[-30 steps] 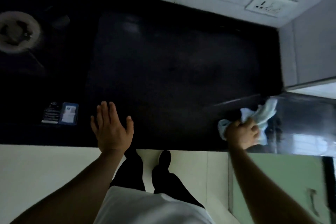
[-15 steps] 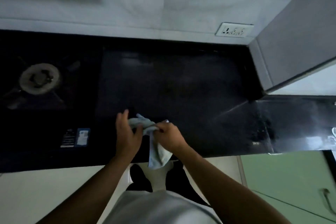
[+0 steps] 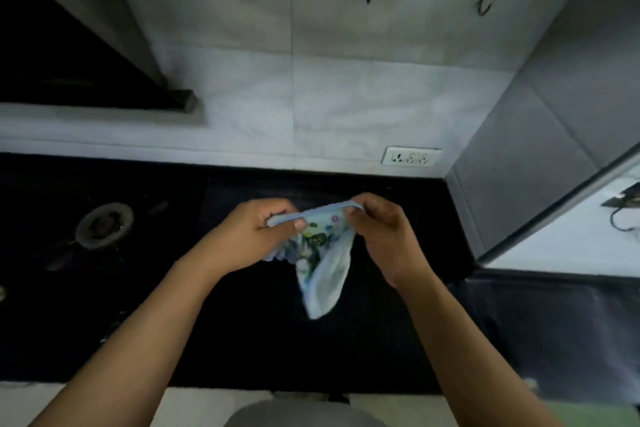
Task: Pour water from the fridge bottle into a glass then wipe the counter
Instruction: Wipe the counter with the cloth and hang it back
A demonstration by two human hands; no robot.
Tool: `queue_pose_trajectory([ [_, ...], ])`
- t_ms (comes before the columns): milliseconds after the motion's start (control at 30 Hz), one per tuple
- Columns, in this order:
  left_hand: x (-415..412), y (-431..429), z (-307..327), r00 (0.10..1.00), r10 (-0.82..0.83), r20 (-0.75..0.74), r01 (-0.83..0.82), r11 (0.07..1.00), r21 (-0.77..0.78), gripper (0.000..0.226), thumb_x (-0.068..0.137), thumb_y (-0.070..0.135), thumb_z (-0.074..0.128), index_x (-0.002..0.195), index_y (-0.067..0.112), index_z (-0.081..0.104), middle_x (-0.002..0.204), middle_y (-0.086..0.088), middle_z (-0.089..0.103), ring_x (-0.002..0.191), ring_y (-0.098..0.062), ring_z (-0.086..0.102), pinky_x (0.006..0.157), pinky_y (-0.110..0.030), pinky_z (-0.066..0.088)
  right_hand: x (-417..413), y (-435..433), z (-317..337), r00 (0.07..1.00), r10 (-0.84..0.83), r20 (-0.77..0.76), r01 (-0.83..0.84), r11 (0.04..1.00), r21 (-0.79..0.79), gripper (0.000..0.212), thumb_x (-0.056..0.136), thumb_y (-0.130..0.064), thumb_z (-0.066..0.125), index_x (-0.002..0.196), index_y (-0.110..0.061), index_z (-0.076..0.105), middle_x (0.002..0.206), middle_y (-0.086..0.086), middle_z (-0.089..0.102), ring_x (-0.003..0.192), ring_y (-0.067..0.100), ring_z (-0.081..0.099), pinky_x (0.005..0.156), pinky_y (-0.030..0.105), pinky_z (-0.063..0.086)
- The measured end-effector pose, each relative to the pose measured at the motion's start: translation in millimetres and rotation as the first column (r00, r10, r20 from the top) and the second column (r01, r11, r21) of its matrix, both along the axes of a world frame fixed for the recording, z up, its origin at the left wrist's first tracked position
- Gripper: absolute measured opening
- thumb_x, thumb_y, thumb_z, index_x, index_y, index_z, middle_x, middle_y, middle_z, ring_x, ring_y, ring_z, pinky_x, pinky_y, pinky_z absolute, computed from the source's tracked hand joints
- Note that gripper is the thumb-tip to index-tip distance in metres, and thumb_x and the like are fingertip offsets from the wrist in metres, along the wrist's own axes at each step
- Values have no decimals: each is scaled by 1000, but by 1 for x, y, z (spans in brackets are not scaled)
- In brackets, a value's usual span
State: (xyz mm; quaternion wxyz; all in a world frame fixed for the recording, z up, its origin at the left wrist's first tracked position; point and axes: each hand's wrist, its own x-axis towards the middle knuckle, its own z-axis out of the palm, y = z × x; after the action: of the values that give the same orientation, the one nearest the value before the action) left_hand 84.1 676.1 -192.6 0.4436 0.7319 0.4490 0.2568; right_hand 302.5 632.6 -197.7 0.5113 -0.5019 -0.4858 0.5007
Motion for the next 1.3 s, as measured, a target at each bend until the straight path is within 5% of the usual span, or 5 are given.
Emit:
queue_pose_trajectory([
  [267, 30, 40, 79, 990, 139, -23, -113, 879, 463, 24, 95, 39, 57, 111, 42, 74, 122, 28, 59, 125, 14, 51, 116, -31, 38, 46, 35, 47, 942, 62, 329, -121, 980, 160, 23, 95, -35, 63, 79, -21, 55, 78, 20, 58, 64, 18, 51, 55, 40, 43],
  [533, 47, 61, 120, 941, 239, 238, -325, 835, 444, 25, 103, 11, 53, 82, 19, 65, 75, 7, 65, 69, 0, 58, 67, -20, 48, 69, 73, 46, 937, 304, 173, -317, 947, 53, 26, 95, -25, 62, 83, -3, 54, 79, 20, 56, 78, 20, 54, 71, 39, 42],
  [767, 55, 100, 143, 936, 290, 198, -347, 852, 393, 27, 99, 27, 53, 78, 10, 54, 67, 6, 51, 63, -6, 47, 65, -30, 40, 33, 88, 41, 984, -35, -174, 15, 993, -115, 23, 96, -23, 63, 77, -13, 56, 84, 22, 69, 83, 34, 69, 75, 46, 55],
  [967, 44, 104, 138, 974, -89, -207, 119, 983, 139, 104, 54, 58, 86, 146, 41, 39, 143, 20, 49, 131, 6, 45, 107, -23, 42, 18, 104, 109, 970, 167, 179, -191, 973, 127, 21, 93, -18, 65, 74, -7, 65, 71, 7, 60, 69, 15, 53, 66, 31, 41],
  [1300, 60, 109, 138, 987, -131, 91, 118, 984, 132, 10, 93, 15, 71, 84, 19, 73, 77, 2, 71, 69, -8, 65, 62, -26, 51, 39, 85, 81, 950, 254, 179, -256, 967, -13, 25, 83, -25, 75, 105, -18, 66, 99, 2, 72, 90, 18, 69, 79, 40, 57],
])
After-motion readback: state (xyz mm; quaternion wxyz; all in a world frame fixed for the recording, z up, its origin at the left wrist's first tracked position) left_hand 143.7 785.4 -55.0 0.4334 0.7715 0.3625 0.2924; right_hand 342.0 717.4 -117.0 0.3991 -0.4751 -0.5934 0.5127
